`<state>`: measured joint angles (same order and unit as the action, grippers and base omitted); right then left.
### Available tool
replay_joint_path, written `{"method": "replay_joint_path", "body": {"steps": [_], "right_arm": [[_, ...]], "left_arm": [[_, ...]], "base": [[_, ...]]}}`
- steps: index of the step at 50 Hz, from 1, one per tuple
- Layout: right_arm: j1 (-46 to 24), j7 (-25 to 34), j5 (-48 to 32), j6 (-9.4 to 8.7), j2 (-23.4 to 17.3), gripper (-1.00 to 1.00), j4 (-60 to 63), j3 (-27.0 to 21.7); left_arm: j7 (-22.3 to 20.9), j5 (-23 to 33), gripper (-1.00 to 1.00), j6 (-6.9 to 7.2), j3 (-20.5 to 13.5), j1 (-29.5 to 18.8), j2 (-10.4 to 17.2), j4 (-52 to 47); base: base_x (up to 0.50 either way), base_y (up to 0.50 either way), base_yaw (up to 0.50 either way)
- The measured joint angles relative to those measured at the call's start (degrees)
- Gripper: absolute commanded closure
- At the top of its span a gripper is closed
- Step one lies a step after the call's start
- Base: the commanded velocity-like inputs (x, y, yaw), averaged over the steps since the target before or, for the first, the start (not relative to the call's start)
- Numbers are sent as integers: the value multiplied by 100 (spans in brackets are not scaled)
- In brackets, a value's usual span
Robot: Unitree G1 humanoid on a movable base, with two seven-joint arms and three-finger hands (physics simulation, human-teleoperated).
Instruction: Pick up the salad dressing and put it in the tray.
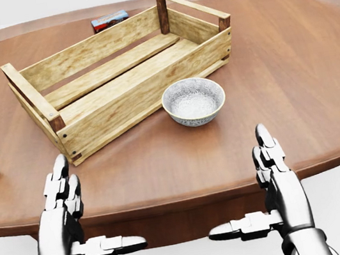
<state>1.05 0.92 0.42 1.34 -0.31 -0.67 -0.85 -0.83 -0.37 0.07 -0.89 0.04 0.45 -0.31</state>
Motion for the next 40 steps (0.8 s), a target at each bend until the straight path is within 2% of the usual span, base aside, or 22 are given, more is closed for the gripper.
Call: {"method": "replay_joint_path", "body": {"steps": [8, 13, 17, 21, 28, 35, 40], "right_arm": [[138, 62, 55, 164, -24, -100, 12, -82], [258, 64, 112, 157, -35, -100, 275, -152], [346, 51, 124, 93, -54, -100, 594, -231], [499, 41, 112, -81, -57, -100, 1221, -316], [720, 54, -37, -634, -28, -100, 2554, -446], [951, 126, -269, -634, 45, -100, 3717, -626], [1110, 229, -457, -634, 129, -100, 4473, -804]], "left_arm": [[-84, 8, -100, 187, -52, 111, 38, -469], [-140, -36, -100, 493, -166, 147, 83, -1008], [-190, -123, -100, 493, -374, 110, 158, -1652], [-218, -307, -100, 493, -743, -19, 290, -2422], [-222, -710, -100, 493, -1470, -338, 612, -3588], [-181, -1214, -100, 493, -2207, -658, 1005, -4439], [-78, -1716, -100, 493, -2834, -912, 1385, -4805]], "base": [[0, 0, 0], [0, 0, 0], [0, 0, 0], [0, 0, 0], [0, 0, 0], [0, 0, 0], [0, 0, 0]]}}
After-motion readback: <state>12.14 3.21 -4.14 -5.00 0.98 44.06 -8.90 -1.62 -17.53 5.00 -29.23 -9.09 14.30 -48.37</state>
